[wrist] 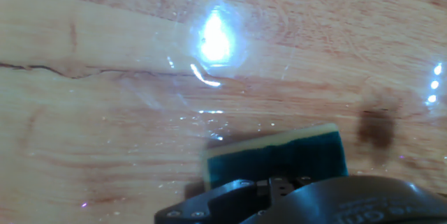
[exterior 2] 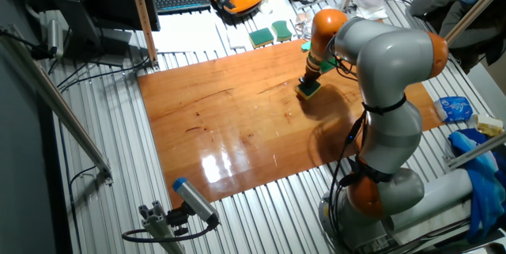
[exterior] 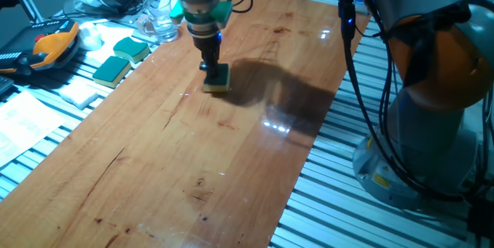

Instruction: Clean the tabletop with a sponge

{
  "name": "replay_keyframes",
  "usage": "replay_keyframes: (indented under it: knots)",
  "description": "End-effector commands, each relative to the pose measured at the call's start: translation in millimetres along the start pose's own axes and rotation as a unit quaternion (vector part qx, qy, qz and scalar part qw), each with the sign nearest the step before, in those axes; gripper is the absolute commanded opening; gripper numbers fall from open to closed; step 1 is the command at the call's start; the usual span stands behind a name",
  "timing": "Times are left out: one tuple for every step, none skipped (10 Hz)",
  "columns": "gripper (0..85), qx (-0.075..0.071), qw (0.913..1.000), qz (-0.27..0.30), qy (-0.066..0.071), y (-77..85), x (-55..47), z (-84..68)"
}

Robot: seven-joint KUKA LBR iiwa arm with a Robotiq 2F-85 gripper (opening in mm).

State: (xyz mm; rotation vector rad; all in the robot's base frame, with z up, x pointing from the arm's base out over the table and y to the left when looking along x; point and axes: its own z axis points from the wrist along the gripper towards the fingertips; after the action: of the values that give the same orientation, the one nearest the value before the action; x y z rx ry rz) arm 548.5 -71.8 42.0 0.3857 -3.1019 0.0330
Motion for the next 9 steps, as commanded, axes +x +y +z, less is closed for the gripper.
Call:
replay_keyframes:
  knots:
    - [0.0, -0.007, 1.0000, 0.002, 0.005, 3.8, 0.3, -1.7]
    - [0.0, -0.010, 0.9999, 0.007, 0.006, 8.6, 0.5, -1.7]
    - [0.0, -0.011, 0.9999, 0.011, 0.006, 13.5, -0.1, -1.1]
    - [0.0, -0.011, 0.9998, 0.017, 0.005, 19.7, -1.5, -0.2]
    - [0.0, -0.013, 0.9996, 0.024, 0.006, 26.4, -2.4, 0.6]
    - [0.0, -0.012, 0.9995, 0.029, 0.006, 33.7, -2.6, 0.7]
    - [0.0, -0.001, 0.9997, 0.024, 0.006, 34.1, -1.3, -1.1]
    - [0.0, -0.005, 0.9998, 0.016, 0.005, 25.3, 0.6, -4.2]
    - [0.0, -0.010, 0.9999, 0.008, 0.004, 16.7, 1.1, -5.2]
